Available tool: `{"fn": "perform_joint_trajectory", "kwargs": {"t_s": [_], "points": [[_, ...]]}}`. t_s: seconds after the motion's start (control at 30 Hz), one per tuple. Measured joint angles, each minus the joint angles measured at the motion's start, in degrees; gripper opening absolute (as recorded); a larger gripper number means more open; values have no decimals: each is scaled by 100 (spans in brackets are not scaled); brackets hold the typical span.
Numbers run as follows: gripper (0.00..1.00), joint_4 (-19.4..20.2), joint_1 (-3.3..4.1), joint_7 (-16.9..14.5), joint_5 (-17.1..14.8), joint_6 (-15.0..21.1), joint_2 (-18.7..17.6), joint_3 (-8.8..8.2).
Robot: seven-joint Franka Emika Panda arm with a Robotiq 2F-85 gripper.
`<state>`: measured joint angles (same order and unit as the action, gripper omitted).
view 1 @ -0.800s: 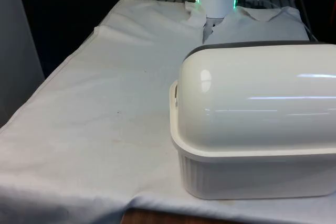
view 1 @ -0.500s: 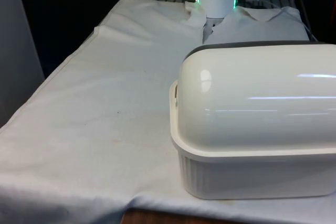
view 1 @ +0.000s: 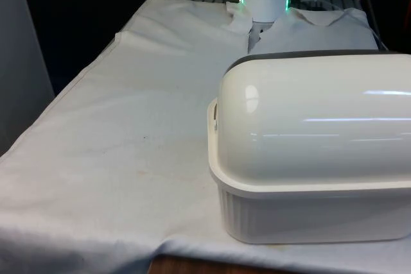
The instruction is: Open the lid, then close it.
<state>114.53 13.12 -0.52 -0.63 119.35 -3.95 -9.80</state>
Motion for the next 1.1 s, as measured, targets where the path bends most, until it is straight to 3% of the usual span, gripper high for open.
{"fn": "perform_joint_trajectory", "kwargs": {"t_s": [0.6,1.1], "points": [[100,441,17,0,17,1020,-149,338],[100,510,57,80,80,1759,-607,516]]}}
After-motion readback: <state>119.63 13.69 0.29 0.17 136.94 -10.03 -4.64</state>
